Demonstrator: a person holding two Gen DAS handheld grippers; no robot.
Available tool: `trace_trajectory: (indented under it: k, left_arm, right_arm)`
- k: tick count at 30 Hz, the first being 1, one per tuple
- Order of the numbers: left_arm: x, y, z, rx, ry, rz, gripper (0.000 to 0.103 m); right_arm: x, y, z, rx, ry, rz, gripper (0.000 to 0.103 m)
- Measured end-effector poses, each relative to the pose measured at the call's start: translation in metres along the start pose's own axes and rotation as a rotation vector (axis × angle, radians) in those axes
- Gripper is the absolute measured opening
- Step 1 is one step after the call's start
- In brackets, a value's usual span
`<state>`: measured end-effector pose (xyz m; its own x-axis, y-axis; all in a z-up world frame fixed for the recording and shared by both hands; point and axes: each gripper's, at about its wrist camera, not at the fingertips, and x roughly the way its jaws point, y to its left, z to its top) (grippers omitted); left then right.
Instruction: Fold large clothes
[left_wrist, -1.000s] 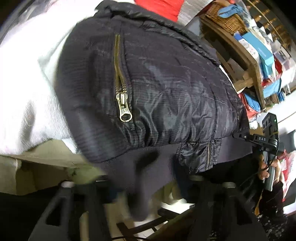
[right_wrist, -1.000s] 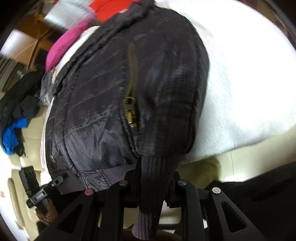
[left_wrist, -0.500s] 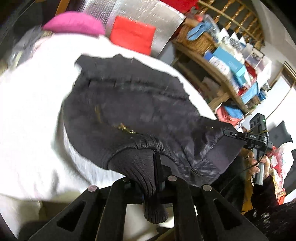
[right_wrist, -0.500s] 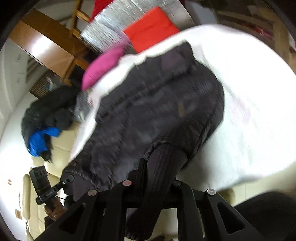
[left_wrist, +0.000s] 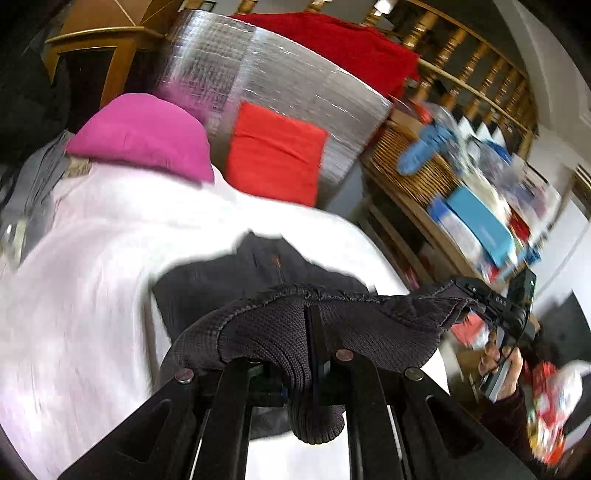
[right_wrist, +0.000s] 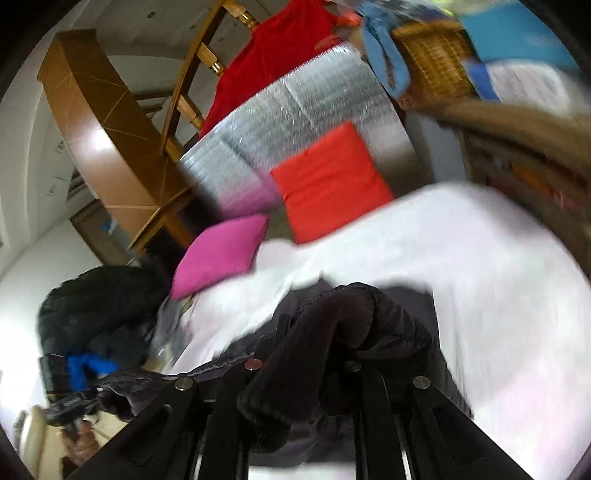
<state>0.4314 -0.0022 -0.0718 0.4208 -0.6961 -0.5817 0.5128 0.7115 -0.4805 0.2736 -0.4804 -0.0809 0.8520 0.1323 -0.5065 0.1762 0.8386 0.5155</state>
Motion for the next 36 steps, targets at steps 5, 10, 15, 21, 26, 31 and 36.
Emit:
trace_trajectory:
  k: [5,10,15,21,26,31,36]
  left_arm:
    - [0.079,0.040,0.069,-0.076,0.010,0.031,0.009]
    - [0.171,0.082,0.094,-0.143,0.068,0.088,0.009]
    - [0.248,0.120,0.085,-0.205,0.140,0.124,0.009]
    - [0.295,0.147,0.069,-0.237,0.171,0.146,0.011]
    - [0.290,0.146,0.065,-0.255,0.180,0.148,0.017]
    - [0.235,0.117,0.073,-0.216,0.038,0.169,0.091]
    - [0.165,0.071,0.051,-0.186,-0.046,0.182,0.091]
  right_arm:
    - [0.100,0.007,0.059,-0.008,-0.030,-0.083,0.010]
    - [0.198,-0.015,0.073,-0.027,0.012,-0.203,0.010]
    - [0.270,-0.055,0.058,-0.006,0.084,-0.286,0.009]
    - [0.316,-0.102,0.038,0.084,0.185,-0.294,0.010]
    - [0.316,-0.125,0.037,0.245,0.247,-0.166,0.031]
    - [0.255,-0.125,0.048,0.385,0.100,0.061,0.093]
    - [0.177,-0.094,0.039,0.309,0.062,0.108,0.093]
